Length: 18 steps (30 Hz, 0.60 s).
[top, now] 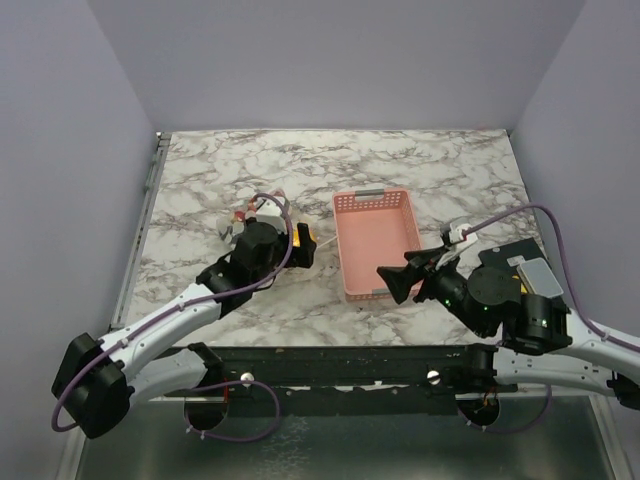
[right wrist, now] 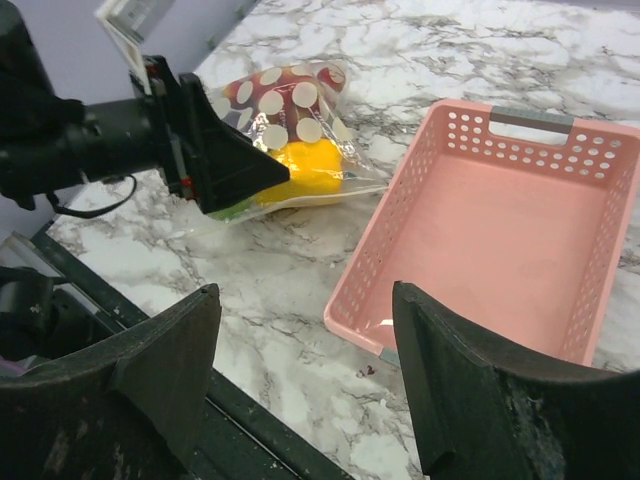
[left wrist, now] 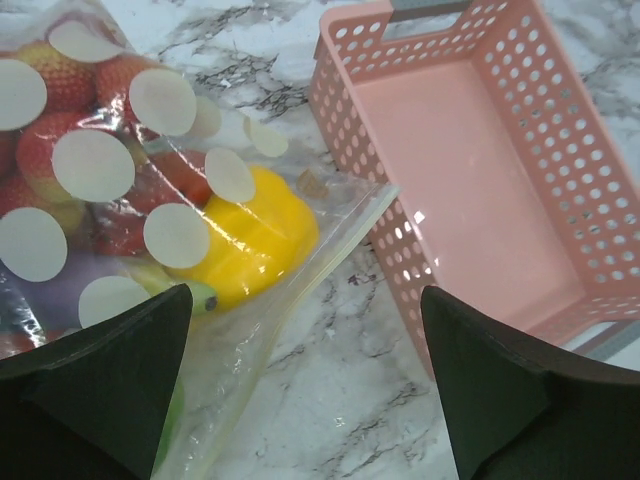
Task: Place the food in the zip-top bag and seal the zipper
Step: Place the zipper food storage bag at the center of the board.
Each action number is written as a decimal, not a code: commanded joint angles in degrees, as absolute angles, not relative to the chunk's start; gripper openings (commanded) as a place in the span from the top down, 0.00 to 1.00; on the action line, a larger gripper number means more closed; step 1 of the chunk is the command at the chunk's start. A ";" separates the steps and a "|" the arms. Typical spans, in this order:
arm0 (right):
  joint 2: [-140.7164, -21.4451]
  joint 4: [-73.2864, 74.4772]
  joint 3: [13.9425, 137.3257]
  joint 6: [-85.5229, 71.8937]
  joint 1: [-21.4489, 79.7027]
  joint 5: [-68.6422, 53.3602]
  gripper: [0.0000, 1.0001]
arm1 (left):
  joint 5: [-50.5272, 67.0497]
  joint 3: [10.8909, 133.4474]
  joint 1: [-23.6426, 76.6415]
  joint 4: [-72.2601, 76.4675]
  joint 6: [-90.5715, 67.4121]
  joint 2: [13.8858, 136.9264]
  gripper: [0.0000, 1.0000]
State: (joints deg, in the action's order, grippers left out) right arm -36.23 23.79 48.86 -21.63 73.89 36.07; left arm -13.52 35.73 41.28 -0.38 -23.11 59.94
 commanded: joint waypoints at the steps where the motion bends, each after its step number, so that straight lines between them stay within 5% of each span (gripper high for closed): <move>1: -39.11 26.24 51.62 -22.24 73.96 40.73 0.25 | -12.27 41.66 41.31 -7.54 -24.13 56.19 0.01; 11: -49.35 25.27 55.05 -15.23 72.12 43.22 0.13 | -10.09 56.20 41.39 -21.18 -18.99 58.12 0.01; 18: -54.97 23.10 56.10 -14.10 54.00 26.66 0.12 | -8.79 64.14 41.31 -27.09 -15.86 63.35 0.01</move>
State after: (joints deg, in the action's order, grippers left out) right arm -53.41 24.77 55.13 -15.57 62.57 35.83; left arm -10.81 60.90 41.28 -20.86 -18.87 60.69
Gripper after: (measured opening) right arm 0.876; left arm 0.989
